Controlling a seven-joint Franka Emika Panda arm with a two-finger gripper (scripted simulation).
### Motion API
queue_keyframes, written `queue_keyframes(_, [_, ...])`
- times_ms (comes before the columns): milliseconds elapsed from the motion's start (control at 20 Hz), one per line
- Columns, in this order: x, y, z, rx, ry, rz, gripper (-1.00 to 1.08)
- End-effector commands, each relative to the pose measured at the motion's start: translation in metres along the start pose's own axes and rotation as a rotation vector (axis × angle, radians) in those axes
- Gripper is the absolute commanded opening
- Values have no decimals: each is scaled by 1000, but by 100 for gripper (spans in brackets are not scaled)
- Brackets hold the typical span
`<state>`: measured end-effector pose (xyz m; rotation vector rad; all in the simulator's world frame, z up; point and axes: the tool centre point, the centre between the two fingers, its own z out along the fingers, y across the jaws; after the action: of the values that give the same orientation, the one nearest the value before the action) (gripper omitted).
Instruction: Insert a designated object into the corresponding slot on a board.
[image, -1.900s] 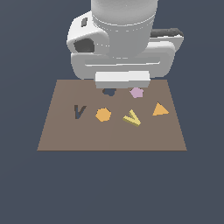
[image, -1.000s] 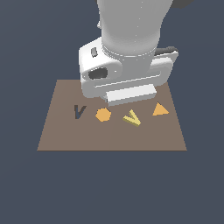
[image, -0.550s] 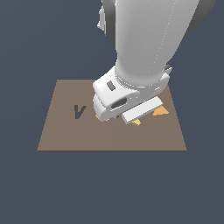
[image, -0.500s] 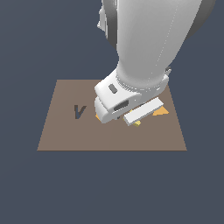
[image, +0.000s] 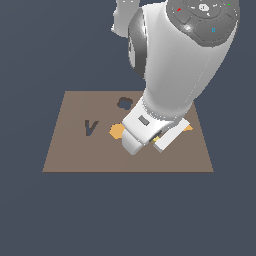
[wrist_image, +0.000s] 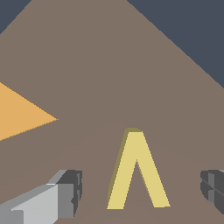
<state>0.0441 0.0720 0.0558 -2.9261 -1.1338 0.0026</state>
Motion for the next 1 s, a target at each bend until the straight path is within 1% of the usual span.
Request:
queue_keyframes(0, [2,-1,4,-3,0,-30,100])
queue_keyframes(500, [3,-2,8,-3,0,-42,100])
queue_keyframes(900, [3,-2,26,-4,0,-42,100])
queue_keyframes(950, [3,-2,26,-4,0,-42,-100])
